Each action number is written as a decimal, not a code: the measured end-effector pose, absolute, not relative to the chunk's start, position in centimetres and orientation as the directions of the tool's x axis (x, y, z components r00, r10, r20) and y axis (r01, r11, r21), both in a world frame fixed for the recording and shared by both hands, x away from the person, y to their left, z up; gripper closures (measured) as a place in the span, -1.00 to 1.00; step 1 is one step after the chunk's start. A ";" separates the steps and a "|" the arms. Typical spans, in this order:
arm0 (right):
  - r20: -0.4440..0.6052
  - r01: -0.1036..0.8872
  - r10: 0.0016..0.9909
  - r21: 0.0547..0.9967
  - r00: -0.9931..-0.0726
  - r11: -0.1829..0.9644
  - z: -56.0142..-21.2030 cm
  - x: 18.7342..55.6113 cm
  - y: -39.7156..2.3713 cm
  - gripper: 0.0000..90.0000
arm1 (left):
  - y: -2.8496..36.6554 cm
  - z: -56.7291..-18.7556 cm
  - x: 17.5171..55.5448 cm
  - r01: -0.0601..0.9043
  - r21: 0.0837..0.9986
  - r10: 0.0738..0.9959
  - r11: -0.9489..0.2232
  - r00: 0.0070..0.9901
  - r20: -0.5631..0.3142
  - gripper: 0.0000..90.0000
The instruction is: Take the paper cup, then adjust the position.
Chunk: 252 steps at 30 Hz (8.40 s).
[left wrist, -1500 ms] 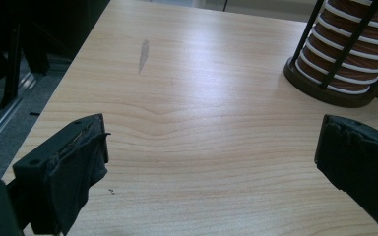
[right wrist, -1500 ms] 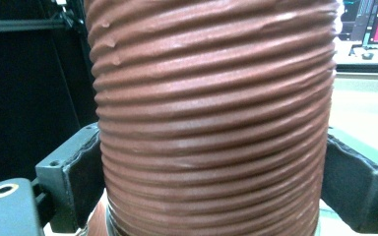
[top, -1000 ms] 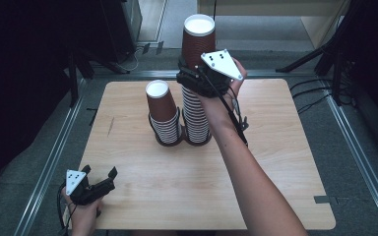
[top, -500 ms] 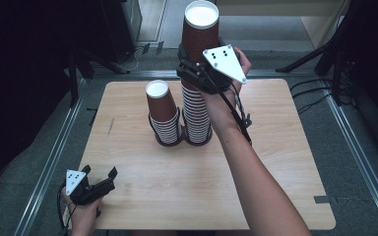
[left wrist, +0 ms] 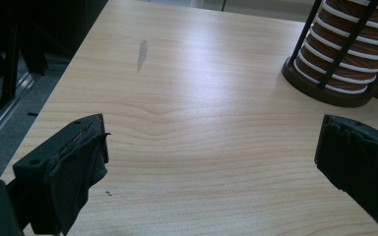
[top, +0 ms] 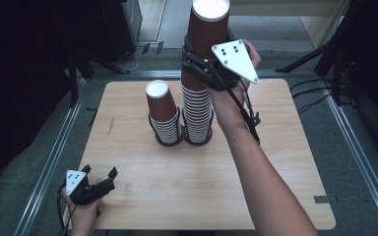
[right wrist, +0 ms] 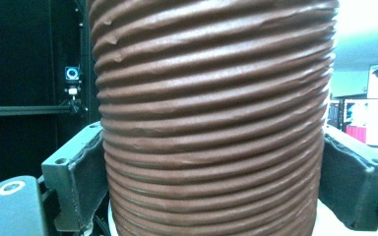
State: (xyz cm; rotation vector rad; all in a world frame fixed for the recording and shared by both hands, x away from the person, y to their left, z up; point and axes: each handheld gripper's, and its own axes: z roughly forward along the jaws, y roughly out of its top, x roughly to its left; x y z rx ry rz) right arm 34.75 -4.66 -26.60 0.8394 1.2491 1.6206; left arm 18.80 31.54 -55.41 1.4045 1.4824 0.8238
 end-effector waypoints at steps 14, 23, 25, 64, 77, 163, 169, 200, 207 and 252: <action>-0.004 -0.263 0.943 0.961 -0.332 -0.088 -26.2 34.2 -6.4 -0.75 | 31.5 -55.4 18.8 0.381 0.916 0.985 0.129 0.058 -0.163 -1.00; -0.001 -0.256 0.954 0.963 -0.298 -0.079 -27.0 34.3 -8.2 -0.75 | 31.5 -55.4 18.8 0.380 0.916 0.985 0.130 0.058 -0.164 -1.00; 0.003 -0.249 0.957 0.965 -0.291 -0.079 -27.3 34.3 -8.6 -0.75 | 31.5 -55.4 18.8 0.380 0.916 0.985 0.130 0.058 -0.164 -1.00; -0.051 -0.174 0.968 0.985 -0.248 0.008 -35.8 30.3 -12.9 -0.75 | 31.4 -55.4 18.7 0.369 0.922 0.986 0.119 0.066 -0.154 -1.00; -0.077 -0.133 0.960 0.990 -0.269 0.042 -39.8 28.0 -13.4 -0.75 | 30.0 -55.1 18.8 0.359 0.933 0.993 0.036 0.089 -0.073 -1.00; -0.391 -0.072 0.723 0.900 -0.570 0.430 -53.0 23.0 -8.0 -0.76 | 13.8 -47.9 20.5 0.277 0.957 0.755 -0.084 0.645 -0.120 -1.00; -0.433 -0.116 0.683 0.881 -0.588 0.459 -53.3 22.5 -7.5 -0.76 | 13.7 -47.7 20.4 0.274 0.958 0.746 -0.084 0.655 -0.122 -0.94; -0.553 -0.234 0.563 0.809 -0.615 0.539 -53.6 21.3 -6.2 -0.76 | 13.5 -47.6 20.4 0.316 0.942 0.680 -0.110 0.715 -0.160 -0.57; -0.529 -0.216 0.567 0.822 -0.632 0.526 -53.9 21.3 -6.2 -0.80 | 13.6 -47.7 20.5 0.321 0.940 0.675 -0.114 0.719 -0.164 -0.55; 0.044 0.211 0.799 0.972 -0.600 0.104 -52.2 21.7 -9.1 -1.00 | 16.3 -48.3 21.1 0.189 0.982 0.781 0.006 0.613 -0.123 -0.50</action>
